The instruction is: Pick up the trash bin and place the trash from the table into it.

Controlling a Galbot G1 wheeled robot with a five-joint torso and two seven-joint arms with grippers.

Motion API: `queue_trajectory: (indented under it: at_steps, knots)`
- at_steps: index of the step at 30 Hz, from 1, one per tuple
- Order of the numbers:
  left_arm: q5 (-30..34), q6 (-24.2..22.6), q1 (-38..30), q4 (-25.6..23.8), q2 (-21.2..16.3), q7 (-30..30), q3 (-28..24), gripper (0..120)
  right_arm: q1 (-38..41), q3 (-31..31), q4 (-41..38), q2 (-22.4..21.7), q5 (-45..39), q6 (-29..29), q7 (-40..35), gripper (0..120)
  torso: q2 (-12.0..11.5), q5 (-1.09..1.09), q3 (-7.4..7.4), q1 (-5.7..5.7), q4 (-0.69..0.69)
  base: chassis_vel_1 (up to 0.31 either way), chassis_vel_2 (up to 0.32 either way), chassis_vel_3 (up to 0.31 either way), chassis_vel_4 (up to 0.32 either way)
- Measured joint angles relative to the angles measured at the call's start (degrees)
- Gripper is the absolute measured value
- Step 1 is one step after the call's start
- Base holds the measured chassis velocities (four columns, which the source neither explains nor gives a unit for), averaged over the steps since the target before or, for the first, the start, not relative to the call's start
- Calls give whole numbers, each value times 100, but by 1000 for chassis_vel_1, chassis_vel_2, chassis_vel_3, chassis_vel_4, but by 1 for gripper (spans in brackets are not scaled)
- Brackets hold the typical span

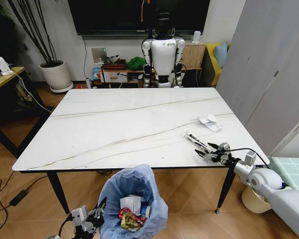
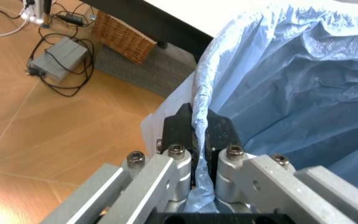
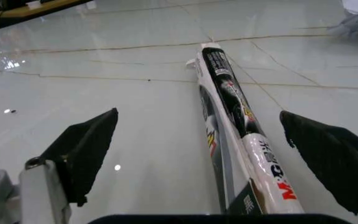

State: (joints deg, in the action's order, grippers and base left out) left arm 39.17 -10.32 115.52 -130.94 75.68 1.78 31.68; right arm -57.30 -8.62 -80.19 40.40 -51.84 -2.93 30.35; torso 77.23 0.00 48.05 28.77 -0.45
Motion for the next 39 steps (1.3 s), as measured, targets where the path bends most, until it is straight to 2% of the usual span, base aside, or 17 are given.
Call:
queue_trajectory:
  at_steps: [4, 6, 7, 9, 11, 12, 14, 15, 17, 18, 20, 22, 27, 35, 39]
  knots:
    - [2, 2, 9, -11, -4, 1, 6, 0, 16, 33, 39, 23, 0, -12, 18, 84, 0, 0, 0, 0, 0, 0, 0, 0, 0]
    - [2, 6, 23, -17, -10, 1, 10, 0, 12, 37, 62, 34, 5, -23, 37, 72, 0, 0, 0, 0, 0, 0, 0, 0, 0]
    - [2, 6, 23, -17, -10, 1, 10, 0, 12, 37, 62, 34, 5, -23, 37, 72, 0, 0, 0, 0, 0, 0, 0, 0, 0]
    - [4, 7, 32, -26, -18, 1, 14, 0, 2, 37, 69, 34, 7, -27, 56, 64, 0, 0, 0, -1, 0, 0, 0, 0, 0]
    - [5, 7, 34, -28, -21, 1, 16, 0, 0, 37, 70, 34, 8, -27, 59, 62, 0, 0, 0, -1, 0, 0, 0, 0, 0]
    - [7, 7, 35, -31, -26, 1, 20, 0, -3, 37, 71, 34, 9, -28, 65, 54, 0, 0, 0, -1, 0, 0, 0, 0, 0]
    - [17, 8, 37, -40, -40, 1, 28, 0, -9, 30, 73, 29, 9, -30, 80, 45, 0, 0, 0, -1, 0, 0, 0, 0, 0]
    - [17, 8, 37, -40, -40, 1, 28, 0, -9, 30, 73, 29, 9, -30, 80, 45, 0, 0, 0, -1, 0, 0, 0, 0, 0]
    - [23, 9, 36, -42, -59, 1, 37, 0, -9, 12, 71, 6, 8, -40, 83, 32, 0, 0, -1, -1, 0, 0, 0, 0, 0]
    - [23, 9, 36, -42, -59, 1, 37, 0, -9, 12, 71, 6, 8, -40, 83, 32, 0, 0, -1, -1, 0, 0, 0, 0, 0]
    - [25, 9, 25, -42, -60, 1, 37, 0, -9, 1, 56, -20, 7, -41, 83, 22, 0, 0, -1, -1, 0, 0, 0, 0, 0]
    - [28, 9, 20, -42, -63, 1, 37, 0, -9, -6, 48, -30, 6, -42, 84, 19, 0, 0, -1, -1, 0, 0, 0, 0, 0]
    - [82, 9, -20, -42, -98, 13, 55, 0, -15, 11, 34, -44, 7, -48, 96, 1, 0, 0, -1, -1, 0, 0, 0, 0, 0]
    - [117, -2, -88, -15, -117, 32, -30, 0, -183, -113, -16, -80, 55, -94, 163, 0, 0, 0, -1, -1, 1, 0, 0, 0, 0]
    - [119, -7, -141, 44, -215, 65, -160, 0, -439, -568, -394, -298, -15, -174, 268, 0, 0, 1, 0, -1, -1, 0, 0, 0, 0]
